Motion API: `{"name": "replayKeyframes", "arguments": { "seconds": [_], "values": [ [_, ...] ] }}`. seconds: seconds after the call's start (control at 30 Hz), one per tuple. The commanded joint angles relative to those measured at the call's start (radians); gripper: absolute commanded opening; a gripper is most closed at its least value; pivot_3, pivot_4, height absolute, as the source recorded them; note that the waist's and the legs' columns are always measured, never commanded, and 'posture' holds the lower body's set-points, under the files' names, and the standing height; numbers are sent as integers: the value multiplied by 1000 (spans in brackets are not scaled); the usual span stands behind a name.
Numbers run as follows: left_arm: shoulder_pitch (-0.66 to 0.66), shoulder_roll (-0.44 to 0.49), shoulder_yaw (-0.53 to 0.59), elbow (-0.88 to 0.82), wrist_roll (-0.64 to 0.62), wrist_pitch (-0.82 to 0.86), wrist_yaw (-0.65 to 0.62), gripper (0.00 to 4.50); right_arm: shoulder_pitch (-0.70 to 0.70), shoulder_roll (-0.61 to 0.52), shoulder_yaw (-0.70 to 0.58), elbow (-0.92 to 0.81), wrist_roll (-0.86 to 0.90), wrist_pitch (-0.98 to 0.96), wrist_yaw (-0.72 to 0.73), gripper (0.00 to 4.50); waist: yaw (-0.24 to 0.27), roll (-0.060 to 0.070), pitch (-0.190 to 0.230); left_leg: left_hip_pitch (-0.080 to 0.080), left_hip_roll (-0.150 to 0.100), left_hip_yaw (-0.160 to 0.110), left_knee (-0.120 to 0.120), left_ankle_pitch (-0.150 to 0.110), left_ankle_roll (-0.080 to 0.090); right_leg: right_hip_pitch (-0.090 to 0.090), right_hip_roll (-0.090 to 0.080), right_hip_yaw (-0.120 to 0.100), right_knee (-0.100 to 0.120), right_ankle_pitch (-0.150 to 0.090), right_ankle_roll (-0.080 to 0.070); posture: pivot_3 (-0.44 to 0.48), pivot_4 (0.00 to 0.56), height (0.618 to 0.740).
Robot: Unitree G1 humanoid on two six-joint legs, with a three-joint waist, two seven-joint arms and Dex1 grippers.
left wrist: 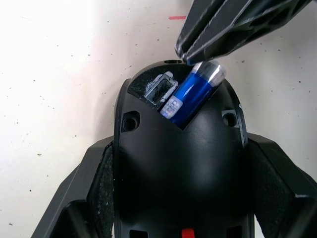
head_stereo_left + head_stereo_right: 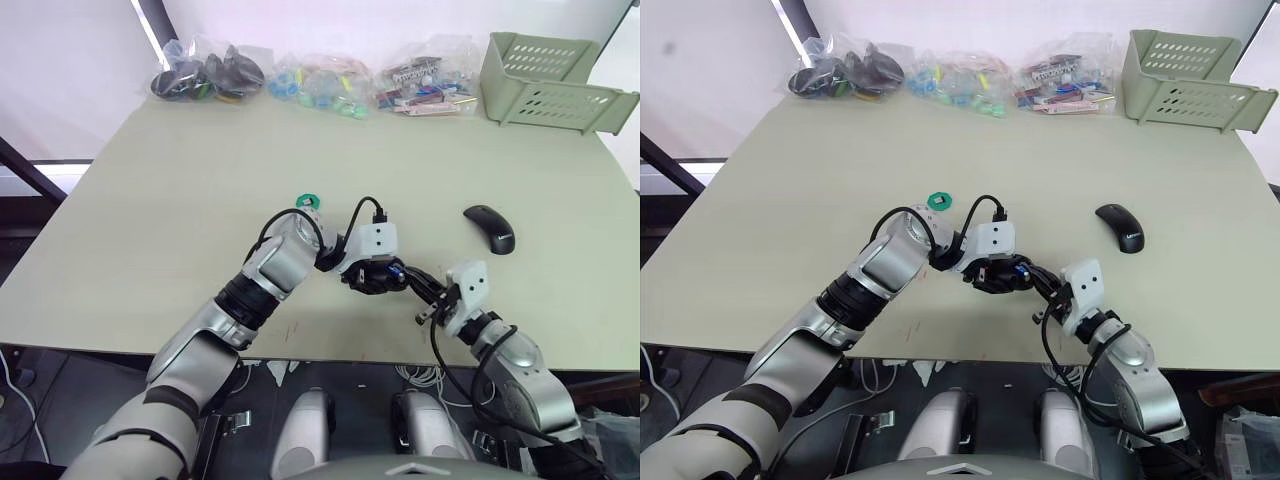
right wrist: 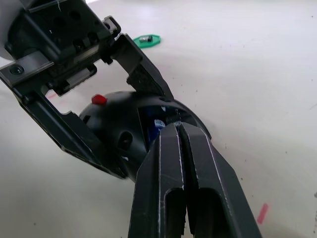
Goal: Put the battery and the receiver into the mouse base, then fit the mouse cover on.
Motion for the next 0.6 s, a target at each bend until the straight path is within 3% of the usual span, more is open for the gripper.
{"name": "replayKeyframes", "arguments": {
  "seconds": [0.03,0.4,0.6],
  "values": [
    [16,-7,-47,31,22,3,0,2921,-5,12,23,21,-31,-35,12,84,-1,0,0,1,0,0,0,0,0,1,0,0,0,0,0,0,150,740],
    [13,-10,-45,38,24,1,4,2921,-6,46,32,49,-49,-71,22,84,-2,0,0,2,0,0,0,0,0,2,0,0,0,0,0,0,150,740],
    [14,-9,-43,39,24,1,6,2921,-21,107,-47,27,31,-45,-13,84,-1,0,0,2,0,0,0,0,0,2,0,0,0,0,0,0,150,740]
  ]
}}
